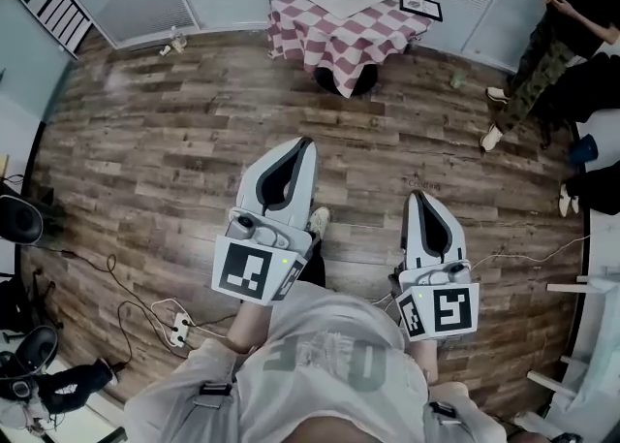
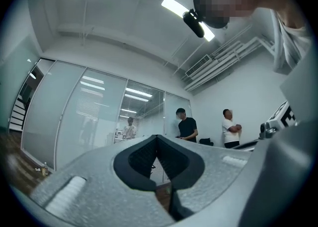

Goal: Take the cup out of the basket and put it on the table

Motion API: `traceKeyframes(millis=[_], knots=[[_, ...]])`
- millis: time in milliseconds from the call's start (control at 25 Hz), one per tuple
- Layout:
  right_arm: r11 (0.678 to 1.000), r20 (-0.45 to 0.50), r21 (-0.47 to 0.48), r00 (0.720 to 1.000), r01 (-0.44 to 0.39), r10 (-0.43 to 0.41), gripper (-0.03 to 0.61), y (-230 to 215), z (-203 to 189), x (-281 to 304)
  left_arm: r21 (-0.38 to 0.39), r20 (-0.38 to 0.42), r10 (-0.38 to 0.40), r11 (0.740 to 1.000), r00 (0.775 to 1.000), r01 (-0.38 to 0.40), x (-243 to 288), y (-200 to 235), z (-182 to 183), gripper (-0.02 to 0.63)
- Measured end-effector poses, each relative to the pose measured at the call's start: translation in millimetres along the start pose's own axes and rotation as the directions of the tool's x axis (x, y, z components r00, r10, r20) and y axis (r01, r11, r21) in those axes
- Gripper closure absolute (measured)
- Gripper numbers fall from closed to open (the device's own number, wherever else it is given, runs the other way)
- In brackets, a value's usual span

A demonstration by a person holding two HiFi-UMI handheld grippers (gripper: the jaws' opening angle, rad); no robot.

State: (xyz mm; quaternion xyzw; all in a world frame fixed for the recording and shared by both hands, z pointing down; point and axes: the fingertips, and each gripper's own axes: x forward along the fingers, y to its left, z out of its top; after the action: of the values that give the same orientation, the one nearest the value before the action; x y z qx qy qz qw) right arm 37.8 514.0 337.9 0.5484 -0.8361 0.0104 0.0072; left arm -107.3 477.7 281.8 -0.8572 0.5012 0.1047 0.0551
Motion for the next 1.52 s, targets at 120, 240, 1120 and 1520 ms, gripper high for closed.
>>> traceKeyframes(millis=[120,240,1120,1520], knots=[[1.000,-0.012,-0.011,1.000,0.002,-0.002,0.571,-12.8,8.6,38.9,-0.008,-0.013,-0.009,1.000,1.000,0.009,37.8,29.7,-6.8,0.609],[0.999,-0.005,-0.042,1.000,0.017,-0.017,0.571,-27.7,24.6,79.3,-0.006,-0.020,-0.005,1.000,1.000,0.005,79.0,66.1,-9.5,0.609],[0.998,-0.009,0.006,0.998,-0.062,0.062,0.571,-86.2,33.6,360.3,-0.086,-0.026,0.033,0.996,0.999,-0.035,266.0,236.0,-53.5,0.609],[0.993,0.030,-0.023,0.992,-0.119,0.120,0.571,-152.5,50.4,451.1,0.052,0.026,0.077,0.996,0.997,-0.078,368.6,252.5,-48.5,0.609]])
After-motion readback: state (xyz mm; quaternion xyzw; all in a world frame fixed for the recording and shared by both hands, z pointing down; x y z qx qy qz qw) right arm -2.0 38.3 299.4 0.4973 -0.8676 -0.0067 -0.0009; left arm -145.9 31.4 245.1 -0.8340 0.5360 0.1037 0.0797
